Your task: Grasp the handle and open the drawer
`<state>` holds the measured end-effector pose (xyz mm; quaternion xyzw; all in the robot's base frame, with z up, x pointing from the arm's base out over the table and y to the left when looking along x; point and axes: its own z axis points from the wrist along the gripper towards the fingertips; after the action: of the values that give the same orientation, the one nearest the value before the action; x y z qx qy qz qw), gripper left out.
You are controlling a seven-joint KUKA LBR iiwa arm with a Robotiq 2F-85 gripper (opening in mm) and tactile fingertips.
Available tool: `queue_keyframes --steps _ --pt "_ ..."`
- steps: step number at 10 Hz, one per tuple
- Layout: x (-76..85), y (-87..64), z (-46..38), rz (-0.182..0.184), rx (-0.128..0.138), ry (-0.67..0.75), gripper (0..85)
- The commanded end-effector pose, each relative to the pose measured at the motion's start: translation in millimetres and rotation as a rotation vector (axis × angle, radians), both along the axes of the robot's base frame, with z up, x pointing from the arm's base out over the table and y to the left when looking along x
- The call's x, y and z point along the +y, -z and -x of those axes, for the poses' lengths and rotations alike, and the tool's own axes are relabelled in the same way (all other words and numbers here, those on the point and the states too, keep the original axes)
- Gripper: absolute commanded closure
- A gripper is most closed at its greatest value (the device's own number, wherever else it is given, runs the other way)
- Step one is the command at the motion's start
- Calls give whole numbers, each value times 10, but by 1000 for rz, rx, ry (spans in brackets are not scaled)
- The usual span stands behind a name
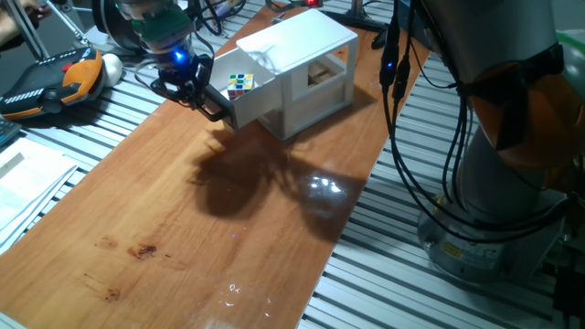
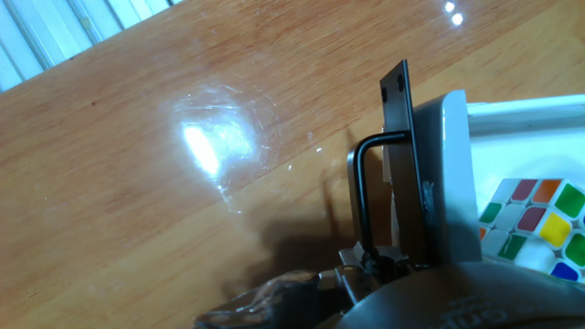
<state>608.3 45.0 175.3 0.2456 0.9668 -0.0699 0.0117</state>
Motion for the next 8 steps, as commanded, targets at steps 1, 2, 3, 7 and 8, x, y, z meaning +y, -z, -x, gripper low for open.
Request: queue_keyframes --steps 1,2,3,7,8 --pt "8 3 1 3 0 -2 843" --pt "20 5 5 3 0 -2 843" --pt "34 1 5 3 0 -2 843" --pt "70 13 5 6 -1 -3 843" --pt "77 16 8 6 -3 -3 843"
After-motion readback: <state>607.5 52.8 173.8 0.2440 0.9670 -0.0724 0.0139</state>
